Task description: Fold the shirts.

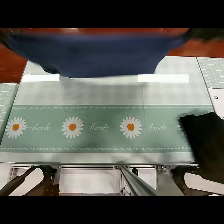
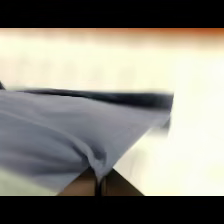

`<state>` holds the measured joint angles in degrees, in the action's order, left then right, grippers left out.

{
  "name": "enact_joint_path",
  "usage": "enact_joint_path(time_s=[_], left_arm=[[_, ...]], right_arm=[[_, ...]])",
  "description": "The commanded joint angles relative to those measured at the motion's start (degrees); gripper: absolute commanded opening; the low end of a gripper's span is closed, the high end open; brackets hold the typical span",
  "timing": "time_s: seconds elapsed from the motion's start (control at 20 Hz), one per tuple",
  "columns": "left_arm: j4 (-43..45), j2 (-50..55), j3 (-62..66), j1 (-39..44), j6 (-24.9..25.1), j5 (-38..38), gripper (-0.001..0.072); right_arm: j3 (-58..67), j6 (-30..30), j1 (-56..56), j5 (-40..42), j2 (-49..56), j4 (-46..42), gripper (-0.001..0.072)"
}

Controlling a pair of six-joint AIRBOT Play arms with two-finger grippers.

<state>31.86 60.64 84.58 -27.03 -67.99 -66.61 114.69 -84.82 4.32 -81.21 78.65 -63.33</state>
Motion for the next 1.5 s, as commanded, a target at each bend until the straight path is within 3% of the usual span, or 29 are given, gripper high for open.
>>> enact_joint_path(time_s=[0.0,0.25,0.5,0.6,0.75,0.95,1.15,1.45], left_arm=[[19.21,-6.08,19.61,0.02,-6.69,1.84,0.0027],[36.33,-19.39,22.88,2.97,-7.41,-1.36,0.0028],[55.21,-26.99,22.86,20.70,-13.09,-5.07,0.0027],[58.01,-26.91,21.94,25.57,-14.40,-7.08,0.0027],[57.96,-25.38,14.12,26.91,-14.45,-7.54,0.0028],[57.92,-19.32,-1.49,26.93,-17.18,-2.34,0.0028],[55.06,-5.81,-9.97,26.93,-20.46,7.56,0.0028],[54.66,19.06,-5.33,26.93,-28.92,20.68,0.0028]], right_arm=[[10.58,-0.96,-0.09,-0.70,-9.79,-3.93,0.0016],[-0.20,-0.44,-0.09,-0.44,-30.05,-10.14,0.0016],[-0.55,-1.33,-0.09,-4.76,-37.07,-13.35,0.0015],[-0.57,-1.92,-0.09,-7.87,-36.52,-13.11,0.0016],[-2.56,-1.42,-0.13,-11.21,-33.14,-9.53,0.0016],[-16.92,0.70,-0.13,-9.86,-27.91,-8.57,0.0016],[-30.71,1.86,-0.13,1.40,-17.90,-8.59,0.0016],[-26.95,0.44,-0.09,16.79,7.32,-8.33,0.0016]])
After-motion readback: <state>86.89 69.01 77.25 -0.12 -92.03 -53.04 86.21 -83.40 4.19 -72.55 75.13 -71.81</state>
